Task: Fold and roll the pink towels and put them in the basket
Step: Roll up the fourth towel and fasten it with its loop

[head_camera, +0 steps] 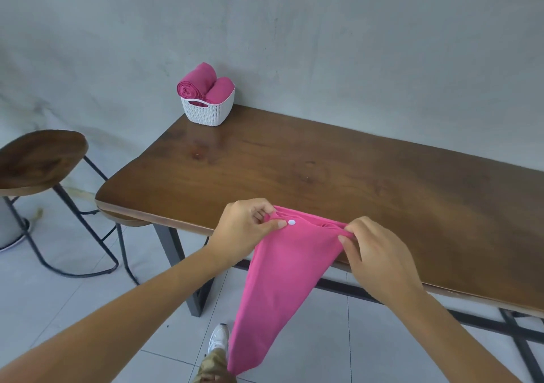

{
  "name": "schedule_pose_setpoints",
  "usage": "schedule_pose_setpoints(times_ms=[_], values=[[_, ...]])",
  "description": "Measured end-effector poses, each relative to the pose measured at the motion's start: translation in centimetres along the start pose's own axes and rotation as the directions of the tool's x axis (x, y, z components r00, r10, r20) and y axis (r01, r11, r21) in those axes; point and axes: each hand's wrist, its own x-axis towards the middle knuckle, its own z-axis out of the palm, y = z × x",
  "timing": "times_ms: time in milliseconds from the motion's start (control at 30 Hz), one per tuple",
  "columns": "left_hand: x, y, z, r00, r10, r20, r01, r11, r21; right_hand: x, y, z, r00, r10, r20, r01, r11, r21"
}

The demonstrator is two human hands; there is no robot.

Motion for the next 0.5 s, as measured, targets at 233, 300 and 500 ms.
schedule_pose_setpoints(times_ms=[233,300,500], values=[[0.5,-2.1,0.5,0.999,-0.013,0.034,0.012,1.0,0.014,-0.1,0.8,2.4,1.0,-0.016,-0.016,0.016,1.0,0.022],[1.1,-2.5,0.5,0.999,-0.016,0.035,0.016,1.0,0.004,0.4,0.4,2.7,0.998,0.069,0.01,-0.069,0.991,0.112],[4.0,-3.4,0.5,0.998,-0.064,-0.028,0.063,0.998,-0.018,3.5,-0.8,4.6,0.956,0.292,0.037,-0.286,0.893,0.348]])
